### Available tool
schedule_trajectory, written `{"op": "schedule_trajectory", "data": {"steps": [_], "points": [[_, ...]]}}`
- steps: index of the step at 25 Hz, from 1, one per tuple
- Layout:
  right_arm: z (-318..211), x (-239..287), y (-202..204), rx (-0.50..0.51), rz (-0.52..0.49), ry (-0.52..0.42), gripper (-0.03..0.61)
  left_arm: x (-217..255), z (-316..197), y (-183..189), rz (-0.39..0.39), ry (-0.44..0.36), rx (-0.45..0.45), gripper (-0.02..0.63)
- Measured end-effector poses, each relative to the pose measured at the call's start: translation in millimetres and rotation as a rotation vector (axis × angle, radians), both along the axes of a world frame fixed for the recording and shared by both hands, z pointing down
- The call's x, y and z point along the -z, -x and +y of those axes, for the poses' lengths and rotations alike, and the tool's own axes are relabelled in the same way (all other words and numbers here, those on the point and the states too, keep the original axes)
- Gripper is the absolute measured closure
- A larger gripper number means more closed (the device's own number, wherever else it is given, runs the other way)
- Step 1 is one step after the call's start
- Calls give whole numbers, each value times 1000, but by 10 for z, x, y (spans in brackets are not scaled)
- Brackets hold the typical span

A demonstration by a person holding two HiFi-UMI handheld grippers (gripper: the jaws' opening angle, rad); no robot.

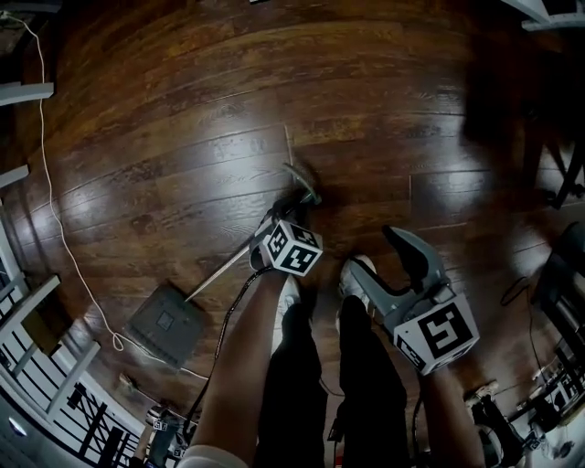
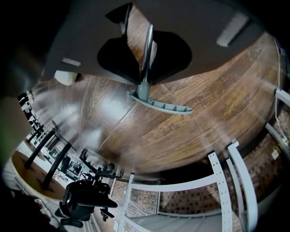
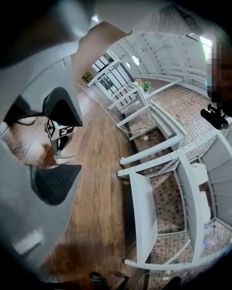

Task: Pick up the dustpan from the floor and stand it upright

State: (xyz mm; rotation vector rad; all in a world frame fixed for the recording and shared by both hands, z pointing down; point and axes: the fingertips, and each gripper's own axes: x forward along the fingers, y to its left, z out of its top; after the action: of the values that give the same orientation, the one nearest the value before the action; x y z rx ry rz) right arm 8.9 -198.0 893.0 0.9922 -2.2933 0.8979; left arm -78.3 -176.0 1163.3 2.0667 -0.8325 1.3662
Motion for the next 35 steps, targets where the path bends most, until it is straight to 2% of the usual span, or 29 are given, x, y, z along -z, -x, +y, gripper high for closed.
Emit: {"op": "schedule_trajectory", "data": {"steps": [8, 10, 19, 25, 29, 35], "points": [[-35, 1116, 167, -9, -22, -39, 325, 1425, -62, 120, 45, -77, 0, 522], [-120, 1377, 193, -10, -28, -67, 325, 1767, -241, 134, 58, -116, 3, 523], [-294, 2420, 205, -14, -31, -155, 325, 3276, -740, 83, 145, -281, 106, 525], [-237, 2797, 200, -70, -54, -161, 325, 4028, -882, 151, 203, -367, 164, 525], [-102, 2914, 269, -69, -58, -147, 325, 4418, -845, 178, 234, -413, 187, 526], [-88, 3132, 409, -57, -64, -175, 325, 4942, -885, 249, 293, -510, 240, 526]]}}
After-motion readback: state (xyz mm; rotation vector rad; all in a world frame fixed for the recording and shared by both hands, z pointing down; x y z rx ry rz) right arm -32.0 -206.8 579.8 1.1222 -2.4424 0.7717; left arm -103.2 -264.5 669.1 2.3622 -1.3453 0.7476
